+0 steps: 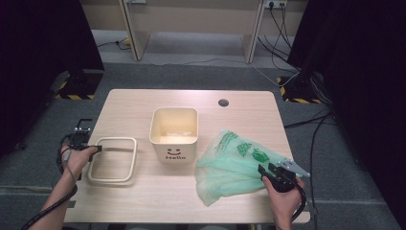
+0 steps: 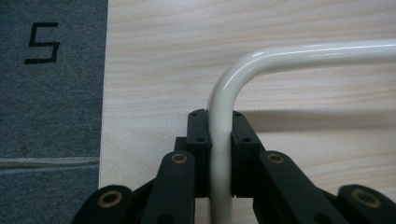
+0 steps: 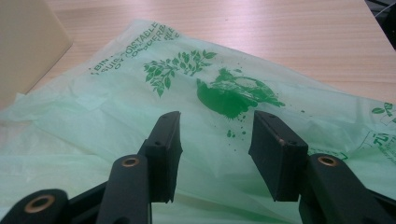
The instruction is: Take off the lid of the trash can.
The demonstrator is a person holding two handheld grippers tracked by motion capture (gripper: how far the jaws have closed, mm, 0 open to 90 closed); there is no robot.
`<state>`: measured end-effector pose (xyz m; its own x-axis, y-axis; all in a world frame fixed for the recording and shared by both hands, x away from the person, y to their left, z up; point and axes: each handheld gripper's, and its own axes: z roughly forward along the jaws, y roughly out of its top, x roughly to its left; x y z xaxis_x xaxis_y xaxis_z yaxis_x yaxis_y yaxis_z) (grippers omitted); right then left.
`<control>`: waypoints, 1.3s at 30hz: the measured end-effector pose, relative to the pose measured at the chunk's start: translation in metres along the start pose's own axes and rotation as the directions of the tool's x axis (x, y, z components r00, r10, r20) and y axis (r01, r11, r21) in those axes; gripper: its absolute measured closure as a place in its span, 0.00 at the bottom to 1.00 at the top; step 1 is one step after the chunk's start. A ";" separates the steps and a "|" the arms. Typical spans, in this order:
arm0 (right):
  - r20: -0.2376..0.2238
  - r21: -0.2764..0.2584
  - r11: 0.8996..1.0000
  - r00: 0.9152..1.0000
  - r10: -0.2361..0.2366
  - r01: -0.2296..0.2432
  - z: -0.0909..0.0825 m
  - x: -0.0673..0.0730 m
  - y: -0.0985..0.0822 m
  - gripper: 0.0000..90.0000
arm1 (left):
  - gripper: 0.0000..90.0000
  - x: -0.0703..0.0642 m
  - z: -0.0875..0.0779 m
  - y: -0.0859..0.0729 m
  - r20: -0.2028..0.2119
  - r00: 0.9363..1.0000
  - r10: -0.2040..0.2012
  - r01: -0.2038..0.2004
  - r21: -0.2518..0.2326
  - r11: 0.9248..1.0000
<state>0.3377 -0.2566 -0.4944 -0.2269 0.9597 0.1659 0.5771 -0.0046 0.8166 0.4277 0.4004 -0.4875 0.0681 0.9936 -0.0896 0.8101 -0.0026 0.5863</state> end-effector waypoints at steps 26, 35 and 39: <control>0.000 0.001 1.000 1.000 -0.001 0.001 0.000 0.000 0.000 0.59 | 0.74 -0.008 0.013 -0.004 -0.004 0.999 0.040 -0.041 -0.011 0.999; -0.001 -0.004 1.000 1.000 -0.001 0.001 0.000 -0.001 0.000 0.58 | 0.47 -0.012 0.004 -0.010 0.023 0.999 0.038 -0.036 -0.090 0.995; -0.004 -0.012 1.000 1.000 0.005 -0.005 0.000 -0.001 0.000 0.58 | 0.42 -0.016 0.001 -0.022 0.045 0.998 0.039 -0.033 -0.133 0.991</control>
<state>0.3380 -0.2579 -0.4947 -0.2270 0.9586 0.1716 0.5690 -0.0124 0.8222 0.4097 0.3845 -0.4995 0.1258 0.9867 -0.1026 0.7229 -0.0204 0.6906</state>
